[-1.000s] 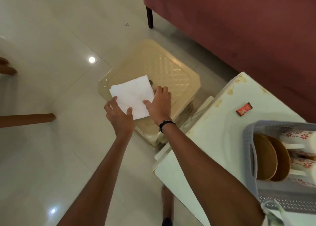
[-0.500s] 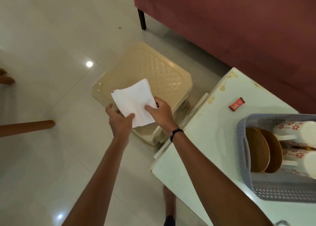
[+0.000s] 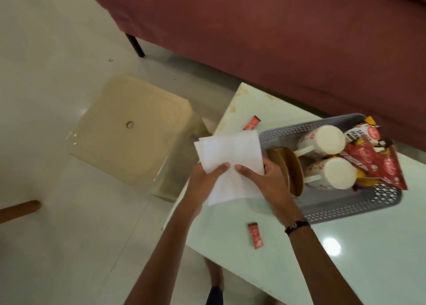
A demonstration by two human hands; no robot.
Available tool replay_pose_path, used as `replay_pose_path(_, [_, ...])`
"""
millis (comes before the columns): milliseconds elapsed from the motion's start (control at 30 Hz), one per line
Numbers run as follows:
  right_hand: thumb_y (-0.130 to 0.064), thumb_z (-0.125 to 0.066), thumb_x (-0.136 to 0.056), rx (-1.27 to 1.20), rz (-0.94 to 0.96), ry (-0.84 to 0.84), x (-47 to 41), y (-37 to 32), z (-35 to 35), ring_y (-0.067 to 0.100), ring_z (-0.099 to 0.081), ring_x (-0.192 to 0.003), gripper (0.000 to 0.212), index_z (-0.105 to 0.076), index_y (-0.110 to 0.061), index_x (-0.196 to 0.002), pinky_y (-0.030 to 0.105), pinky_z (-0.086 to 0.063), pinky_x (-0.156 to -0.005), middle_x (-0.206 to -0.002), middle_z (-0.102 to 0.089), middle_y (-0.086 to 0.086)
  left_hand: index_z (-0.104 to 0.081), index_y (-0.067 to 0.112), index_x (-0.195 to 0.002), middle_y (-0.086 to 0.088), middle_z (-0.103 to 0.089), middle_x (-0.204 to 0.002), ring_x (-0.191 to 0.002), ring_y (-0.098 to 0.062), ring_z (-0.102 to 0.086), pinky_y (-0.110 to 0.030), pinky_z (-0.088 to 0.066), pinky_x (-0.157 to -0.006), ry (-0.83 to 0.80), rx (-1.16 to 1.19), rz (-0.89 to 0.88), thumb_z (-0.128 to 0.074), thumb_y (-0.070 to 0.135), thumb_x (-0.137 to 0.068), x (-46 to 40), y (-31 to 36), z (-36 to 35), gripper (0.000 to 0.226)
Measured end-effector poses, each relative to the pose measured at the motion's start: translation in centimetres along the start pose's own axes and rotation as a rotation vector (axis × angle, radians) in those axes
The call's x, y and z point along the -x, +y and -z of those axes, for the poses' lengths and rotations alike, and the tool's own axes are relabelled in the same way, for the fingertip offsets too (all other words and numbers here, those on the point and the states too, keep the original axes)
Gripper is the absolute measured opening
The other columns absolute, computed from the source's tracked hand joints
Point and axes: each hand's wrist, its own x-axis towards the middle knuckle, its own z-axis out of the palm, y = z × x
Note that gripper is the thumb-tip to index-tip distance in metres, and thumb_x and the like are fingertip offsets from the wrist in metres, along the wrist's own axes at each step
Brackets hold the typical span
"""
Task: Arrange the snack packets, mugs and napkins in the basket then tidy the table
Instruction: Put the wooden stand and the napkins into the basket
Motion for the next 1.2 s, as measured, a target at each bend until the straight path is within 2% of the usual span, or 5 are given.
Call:
replay_pose_path(267, [-0.025, -0.074, -0.079, 0.472, 0.145, 0.405, 2.3, 1.7, 10.1, 0.013, -0.055, -0.076, 0.021, -0.063, -0.015, -0.093, 0.014, -0.04, -0.059, -0.084, -0.06, -0.005, -0.062, 0.018, -0.084, 0.006, -0.063, -0.076, -0.067, -0.009, -0.059, -0.02, -0.046, -0.058, 0.046, -0.433, -0.288, -0.068, 0.022, -0.079, 3.2, -1.9, -12.7, 0.009])
replay_pose_path(367, [-0.027, -0.073, -0.079, 0.599, 0.172, 0.467, 1.1, 1.8, 11.5, 0.018, -0.058, -0.075, 0.025, -0.064, -0.01, -0.095, 0.03, -0.051, -0.062, -0.082, -0.061, -0.003, -0.063, 0.01, -0.089, -0.003, -0.068, -0.082, -0.074, -0.019, -0.063, -0.025, -0.047, -0.064, 0.11, -0.474, -0.313, -0.067, 0.019, -0.078, 3.0, -2.0, -15.3, 0.014])
replay_pose_path(567, [-0.028, -0.067, -0.082, 0.723, 0.207, 0.457, -1.2, 1.9, 11.8, 0.027, -0.06, -0.077, 0.023, -0.061, -0.009, -0.093, 0.029, -0.038, -0.065, -0.088, -0.069, 0.009, -0.057, 0.006, -0.097, -0.013, -0.067, -0.094, -0.087, -0.032, -0.065, -0.042, -0.055, -0.076, 0.237, -0.59, -0.322, -0.065, 0.017, -0.077, 1.0, -2.1, -17.2, 0.024])
replay_pose_path(933, [-0.028, -0.06, -0.09, 0.915, 0.365, 0.391, -1.8, 3.9, 11.2, 0.028, -0.064, -0.081, 0.025, -0.062, -0.009, -0.105, 0.031, -0.046, -0.065, -0.095, -0.068, 0.01, -0.052, 0.008, -0.104, -0.009, -0.065, -0.1, -0.09, -0.028, -0.061, -0.035, -0.047, -0.075, 0.213, -0.678, -0.381, -0.062, 0.008, -0.075, -0.1, -2.1, -18.3, 0.03])
replay_pose_path(1200, [-0.019, -0.071, -0.082, 1.121, 0.491, 0.457, -1.8, 4.9, 10.8, 0.021, -0.059, -0.054, 0.017, -0.066, -0.01, -0.068, 0.021, -0.036, -0.044, -0.069, -0.064, 0.007, -0.062, 0.008, -0.081, -0.003, -0.067, -0.073, -0.065, -0.018, -0.059, -0.024, -0.039, -0.063, 0.305, -0.651, -0.389, -0.064, 0.009, -0.077, -0.3, -3.1, -18.3, 0.005])
